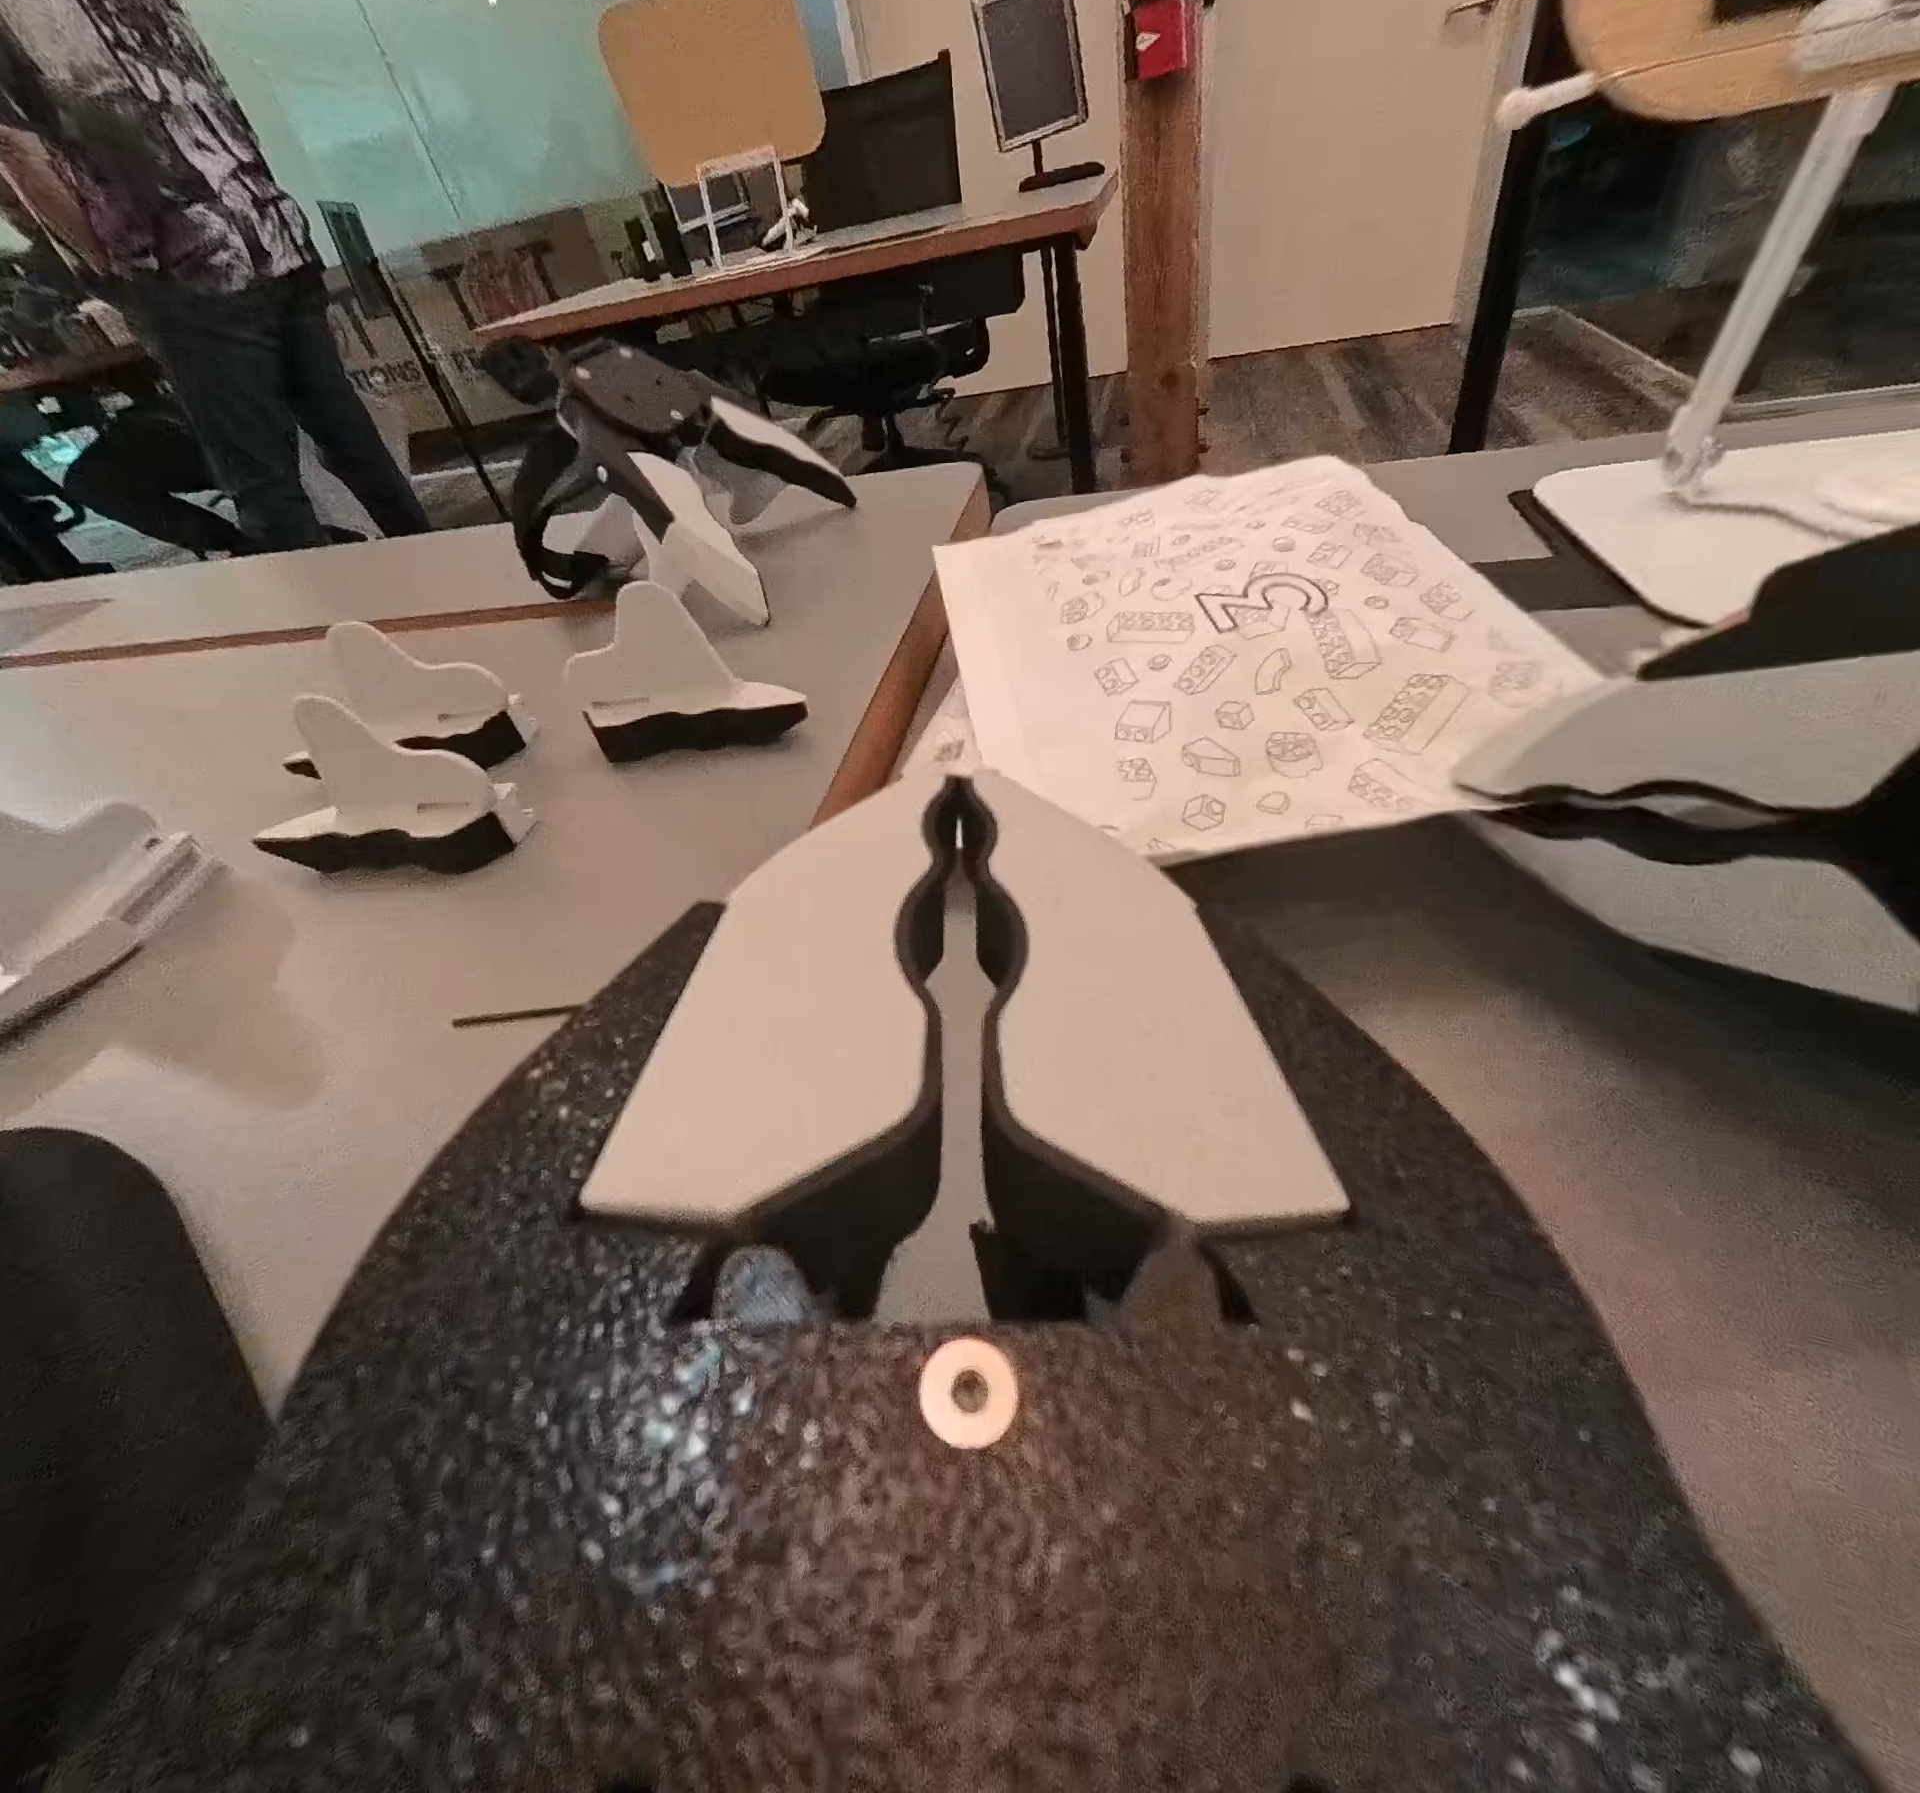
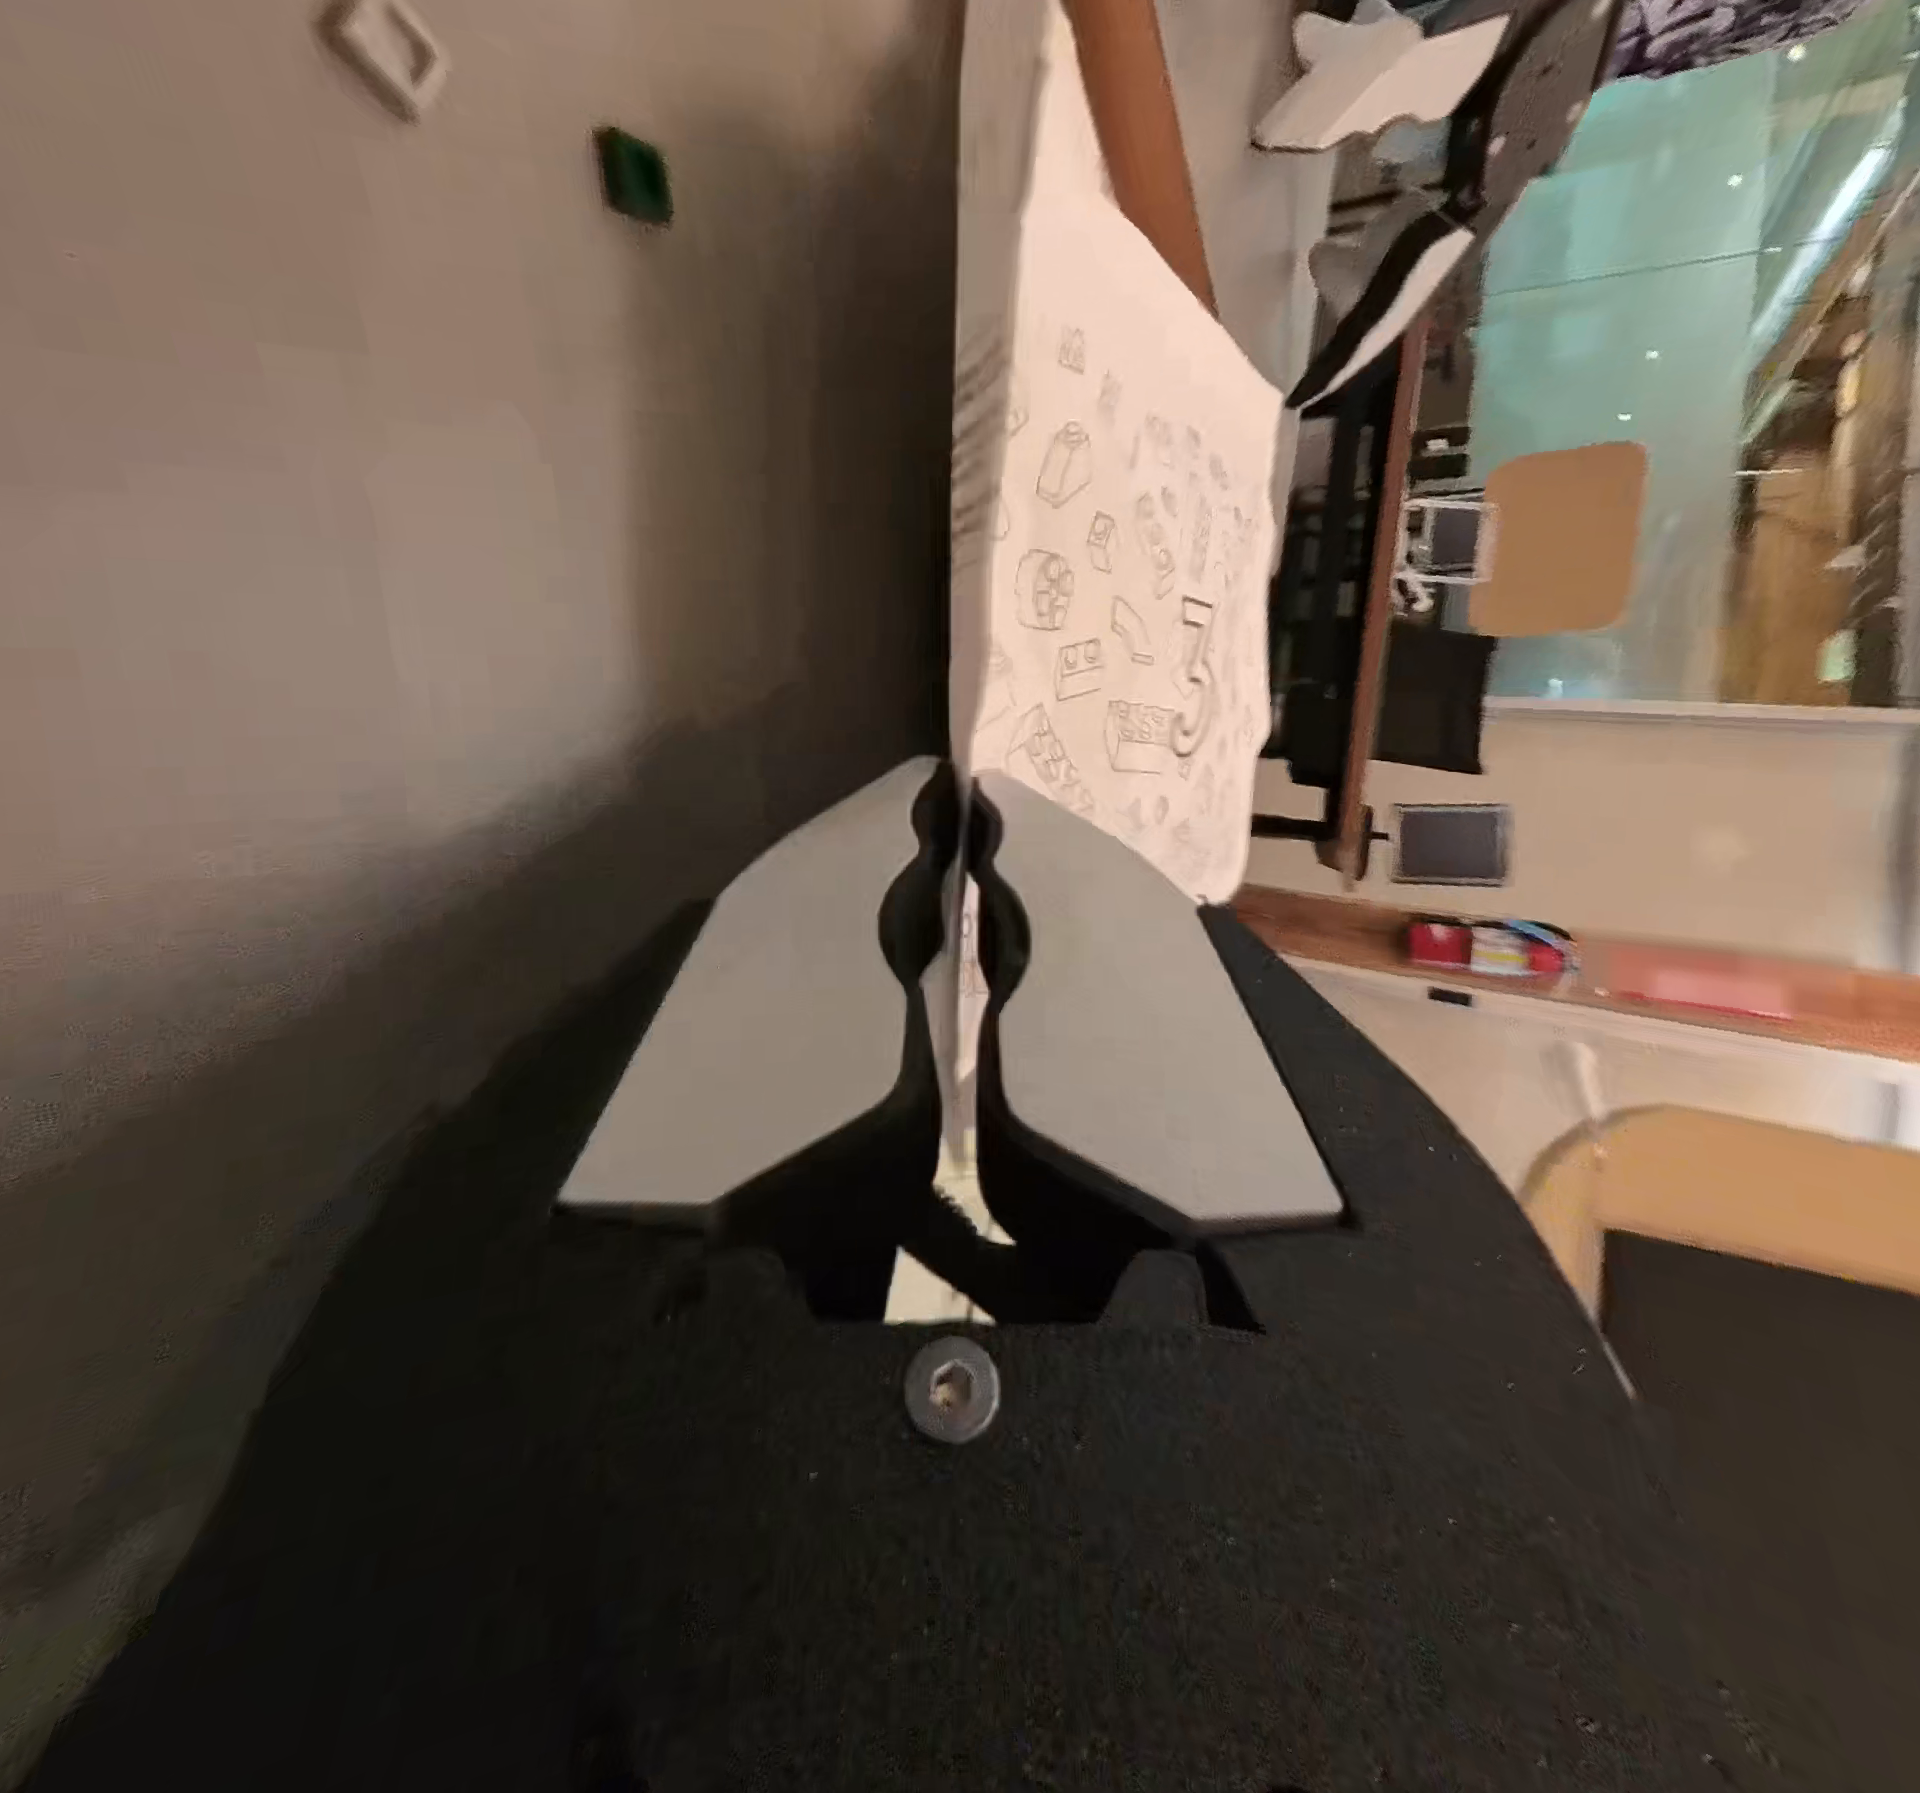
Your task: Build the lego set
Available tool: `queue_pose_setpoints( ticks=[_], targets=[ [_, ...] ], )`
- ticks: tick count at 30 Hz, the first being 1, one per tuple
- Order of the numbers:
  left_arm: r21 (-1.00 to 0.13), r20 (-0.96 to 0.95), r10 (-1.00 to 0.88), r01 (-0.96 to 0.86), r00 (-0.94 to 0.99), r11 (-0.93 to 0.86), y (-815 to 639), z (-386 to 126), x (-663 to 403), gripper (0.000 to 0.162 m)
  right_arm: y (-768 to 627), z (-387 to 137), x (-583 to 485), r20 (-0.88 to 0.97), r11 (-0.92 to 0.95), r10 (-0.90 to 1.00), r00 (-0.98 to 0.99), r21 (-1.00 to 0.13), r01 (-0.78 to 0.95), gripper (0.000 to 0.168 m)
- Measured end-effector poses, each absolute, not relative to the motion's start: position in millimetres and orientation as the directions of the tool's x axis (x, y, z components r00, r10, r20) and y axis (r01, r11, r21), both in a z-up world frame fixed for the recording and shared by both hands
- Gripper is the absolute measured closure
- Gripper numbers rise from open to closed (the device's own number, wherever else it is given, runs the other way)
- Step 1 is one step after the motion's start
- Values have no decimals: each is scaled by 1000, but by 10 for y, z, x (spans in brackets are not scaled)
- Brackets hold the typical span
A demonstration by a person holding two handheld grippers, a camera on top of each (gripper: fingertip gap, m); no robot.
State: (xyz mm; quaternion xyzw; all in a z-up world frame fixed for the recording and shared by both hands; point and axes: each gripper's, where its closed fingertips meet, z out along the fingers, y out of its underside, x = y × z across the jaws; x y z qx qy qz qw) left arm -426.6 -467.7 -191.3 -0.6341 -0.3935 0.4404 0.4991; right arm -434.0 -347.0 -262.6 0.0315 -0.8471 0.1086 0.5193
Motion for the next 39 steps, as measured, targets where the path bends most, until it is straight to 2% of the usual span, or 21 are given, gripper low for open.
queue_pose_setpoints(
  ticks=[1,3,5,7,10,13,19,23,24,26,28,30,31,33,35,39],
  targets=[
    [-982,-154,941,60,301,-180,-4691,-1914,-4278,162,-3468,-2582,-4367,885,973,90,-458,-176,-149,168],
    [-984,-142,945,58,296,-166,-4717,-1912,-4284,162,-3462,-2387,-4437,795,910,329,-510,-410,-53,168],
    [-988,-120,949,61,293,-144,-4764,-1908,-4285,162,-3367,-2040,-4567,624,742,598,-504,-669,52,168],
    [-992,-82,952,67,295,-106,-4811,-1894,-4289,162,-3195,-1704,-4702,525,609,736,-427,-789,79,168],
    [-997,-21,953,69,302,-43,-4886,-1879,-4279,162,-3118,-1549,-4765,454,540,778,-435,-837,92,168],
    [-997,26,950,79,311,1,-4918,-1892,-4271,162,-3167,-1610,-4700,445,562,737,-509,-821,97,168],
    [-991,78,935,127,345,36,-4897,-1982,-4251,162,-3173,-1613,-4606,370,505,760,-535,-854,125,166],
    [-988,81,924,156,374,24,-4847,-2024,-4234,162,-3235,-1642,-4505,231,451,734,-639,-869,204,145],
    [-987,84,922,160,379,25,-4840,-2029,-4230,162,-3223,-1619,-4498,209,435,737,-642,-874,215,148],
    [-985,95,916,169,390,30,-4824,-2041,-4230,162,-3165,-1550,-4512,226,427,747,-625,-884,191,168],
    [-983,106,911,178,399,36,-4806,-2052,-4230,162,-3146,-1562,-4509,257,457,738,-624,-871,181,168],
    [-982,111,906,184,408,37,-4784,-2060,-4228,162,-3184,-1658,-4454,319,537,680,-660,-830,152,146],
    [-982,110,904,186,412,35,-4772,-2065,-4226,162,-3169,-1759,-4428,388,617,630,-673,-777,130,142],
    [-982,108,900,189,422,30,-4741,-2071,-4222,162,-3057,-2007,-4398,572,799,477,-667,-598,58,132],
    [-982,104,895,188,433,24,-4708,-2066,-4216,162,-2949,-2219,-4373,705,911,307,-639,-413,-18,129],
    [-982,101,890,190,445,16,-4669,-2071,-4218,162,-2882,-2454,-4371,847,978,-3,-532,-110,-180,119]
  ],
)
